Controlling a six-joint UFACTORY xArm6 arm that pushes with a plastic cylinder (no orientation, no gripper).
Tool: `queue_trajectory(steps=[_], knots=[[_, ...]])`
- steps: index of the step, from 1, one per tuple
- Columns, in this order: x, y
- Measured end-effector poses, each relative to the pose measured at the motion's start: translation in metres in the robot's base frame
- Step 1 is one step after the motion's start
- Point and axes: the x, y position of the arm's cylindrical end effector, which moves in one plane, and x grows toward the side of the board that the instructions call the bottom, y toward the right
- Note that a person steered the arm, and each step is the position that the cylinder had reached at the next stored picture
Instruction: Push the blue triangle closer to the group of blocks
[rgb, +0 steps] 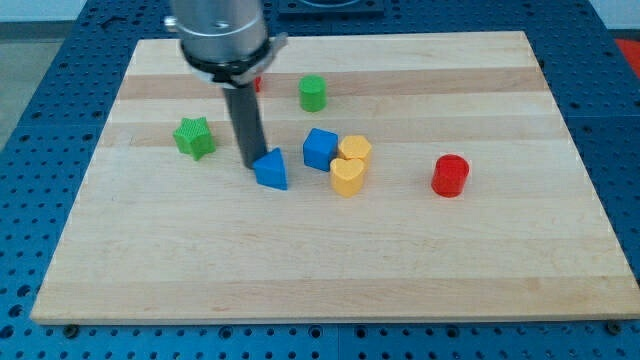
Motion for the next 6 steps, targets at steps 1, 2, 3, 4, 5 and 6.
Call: queue_trajectory(steps=[1,2,3,4,5,6], knots=[[0.0,0.012],[0.002,-0.009],[0.019,-0.019],[0.035,-0.013],[0.032,0.021],[0.03,0.035]])
